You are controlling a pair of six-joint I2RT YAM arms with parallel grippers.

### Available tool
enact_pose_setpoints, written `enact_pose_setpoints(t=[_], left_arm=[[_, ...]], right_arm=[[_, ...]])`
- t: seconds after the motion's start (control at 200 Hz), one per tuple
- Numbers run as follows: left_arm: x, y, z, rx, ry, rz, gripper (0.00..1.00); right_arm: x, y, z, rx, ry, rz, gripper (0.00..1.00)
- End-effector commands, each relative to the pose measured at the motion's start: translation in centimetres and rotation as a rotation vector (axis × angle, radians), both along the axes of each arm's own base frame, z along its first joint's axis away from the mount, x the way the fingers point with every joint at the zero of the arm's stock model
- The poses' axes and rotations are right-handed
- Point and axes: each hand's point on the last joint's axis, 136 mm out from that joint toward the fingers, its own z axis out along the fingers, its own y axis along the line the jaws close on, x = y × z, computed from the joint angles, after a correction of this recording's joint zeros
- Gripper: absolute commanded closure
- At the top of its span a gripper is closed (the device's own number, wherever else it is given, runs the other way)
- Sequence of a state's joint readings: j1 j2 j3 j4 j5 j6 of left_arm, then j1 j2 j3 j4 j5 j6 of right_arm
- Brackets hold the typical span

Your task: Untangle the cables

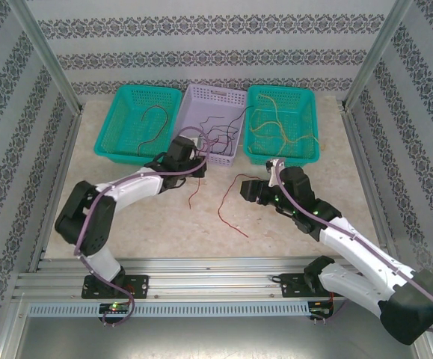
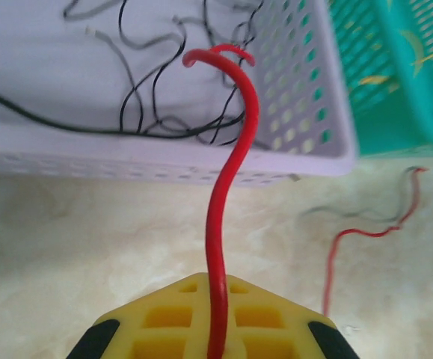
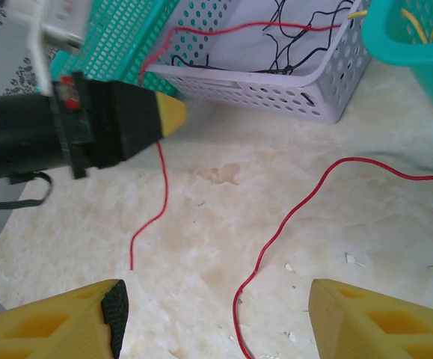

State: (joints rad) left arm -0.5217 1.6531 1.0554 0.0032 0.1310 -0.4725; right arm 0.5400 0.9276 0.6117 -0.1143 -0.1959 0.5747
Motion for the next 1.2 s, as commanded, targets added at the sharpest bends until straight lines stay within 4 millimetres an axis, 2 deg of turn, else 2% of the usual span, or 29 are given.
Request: enact_pose_setpoints(t=[0.0, 0.125, 0.27, 0.42, 0.585, 0.709, 0.889, 1.104, 1.194], left_arm=[[-1.5, 0.8, 2.0, -0.014, 0.001, -0.007, 1.0], [-2.3, 1.0, 5.0, -0.037, -0.04, -0.017, 1.0], [-2.3, 2.5, 10.1, -0.023, -0.154, 0.011, 1.0], [-2.0, 4.9, 15.3, -0.007, -0.252, 0.065, 1.0], [-1.3, 8.0, 18.3, -0.003, -0.284, 0.132, 1.0], [-0.2, 10.9, 19.6, 0.018, -0.306, 0.191, 1.0], [1.9, 15.5, 20.1, -0.005, -0.301, 0.286, 1.0], [4.4, 18.8, 19.4, 0.009, -0.32, 0.352, 1.0], [5.7, 20.0, 18.2, 0.01, -0.322, 0.378, 1.0]], right_arm=[[0.1, -0.2, 0.3, 0.02, -0.017, -0.012, 0.35], [0.1, -0.3, 0.4, 0.02, -0.021, -0.018, 0.35], [0.1, -0.4, 0.7, 0.023, -0.024, -0.022, 0.35], [-0.1, -0.6, 1.1, 0.027, -0.038, -0.028, 0.35], [-0.3, -1.0, 1.6, 0.021, -0.06, -0.034, 0.34], [-0.4, -1.4, 1.6, 0.007, -0.067, -0.047, 0.33], [-0.5, -1.9, 1.7, -0.002, -0.077, -0.061, 0.32], [-0.3, -3.6, 1.6, 0.008, -0.089, -0.139, 0.29], [-0.3, -4.3, 1.7, 0.042, -0.087, -0.163, 0.27]])
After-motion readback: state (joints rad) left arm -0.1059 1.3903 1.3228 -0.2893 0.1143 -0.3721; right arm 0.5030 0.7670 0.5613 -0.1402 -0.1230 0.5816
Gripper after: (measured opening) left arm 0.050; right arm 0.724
